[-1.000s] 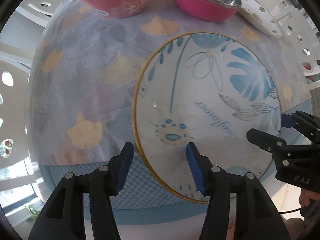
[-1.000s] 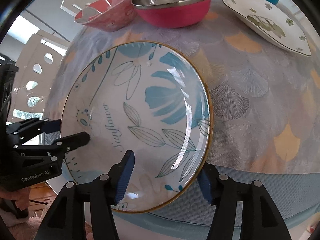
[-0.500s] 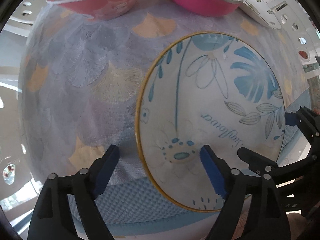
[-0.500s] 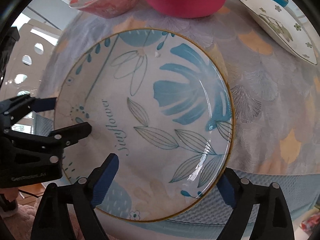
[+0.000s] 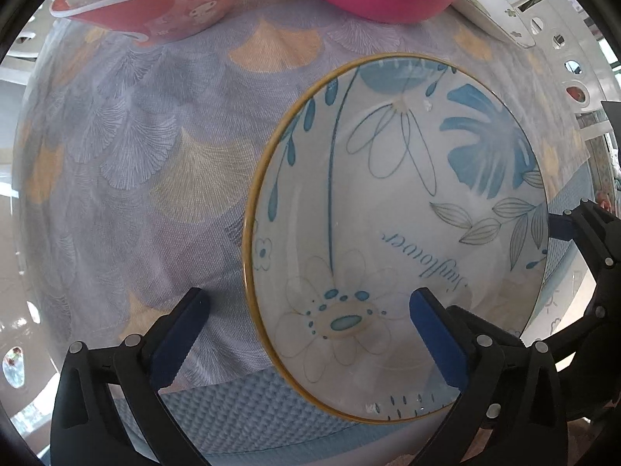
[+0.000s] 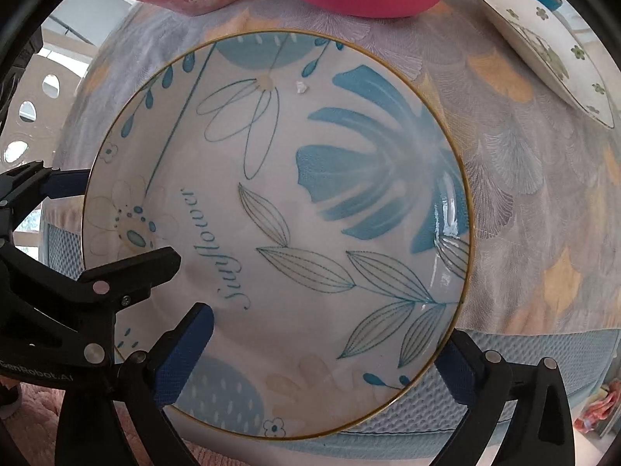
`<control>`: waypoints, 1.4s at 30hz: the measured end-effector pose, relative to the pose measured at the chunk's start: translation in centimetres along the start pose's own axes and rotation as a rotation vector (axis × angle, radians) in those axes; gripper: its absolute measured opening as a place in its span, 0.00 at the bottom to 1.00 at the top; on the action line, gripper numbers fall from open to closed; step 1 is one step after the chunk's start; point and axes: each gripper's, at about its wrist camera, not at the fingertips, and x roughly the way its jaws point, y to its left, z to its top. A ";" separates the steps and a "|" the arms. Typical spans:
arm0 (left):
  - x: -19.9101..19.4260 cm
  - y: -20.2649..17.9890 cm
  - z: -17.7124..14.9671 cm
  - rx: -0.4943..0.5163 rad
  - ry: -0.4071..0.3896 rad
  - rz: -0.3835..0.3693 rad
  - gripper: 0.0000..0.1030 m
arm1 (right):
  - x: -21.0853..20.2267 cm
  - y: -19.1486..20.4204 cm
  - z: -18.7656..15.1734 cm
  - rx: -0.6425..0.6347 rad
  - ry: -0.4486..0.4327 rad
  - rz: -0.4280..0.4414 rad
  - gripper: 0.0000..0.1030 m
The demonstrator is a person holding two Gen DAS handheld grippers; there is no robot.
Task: Organize plates and bowls
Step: 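Open both tools to release the Sunflower plate on the table, then move both tools to the white hexagonal forest plate and grasp its rim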
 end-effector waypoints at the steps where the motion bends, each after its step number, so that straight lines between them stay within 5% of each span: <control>1: 0.0 0.1 0.0 -0.003 -0.001 0.000 1.00 | 0.0 -0.1 0.1 -0.004 0.002 0.001 1.00; 8: -1.8 0.6 -2.8 -0.030 -0.006 0.035 1.00 | -0.2 -0.1 0.5 -0.072 0.048 0.008 1.00; 16: -2.5 0.4 -3.6 -0.231 0.008 0.039 0.99 | -0.2 0.7 -0.2 -0.272 0.100 0.068 1.00; 22: -5.0 -1.4 -3.5 -0.312 0.000 0.079 0.99 | -1.7 -2.7 -0.1 -0.274 0.099 0.122 0.96; 29: -8.9 -5.9 0.3 -0.323 -0.063 0.040 0.99 | -6.4 -9.1 2.5 -0.196 -0.019 0.185 0.96; 42: -8.4 -15.1 11.1 -0.272 -0.112 -0.028 0.97 | -11.5 -20.7 6.7 -0.167 -0.152 0.103 0.96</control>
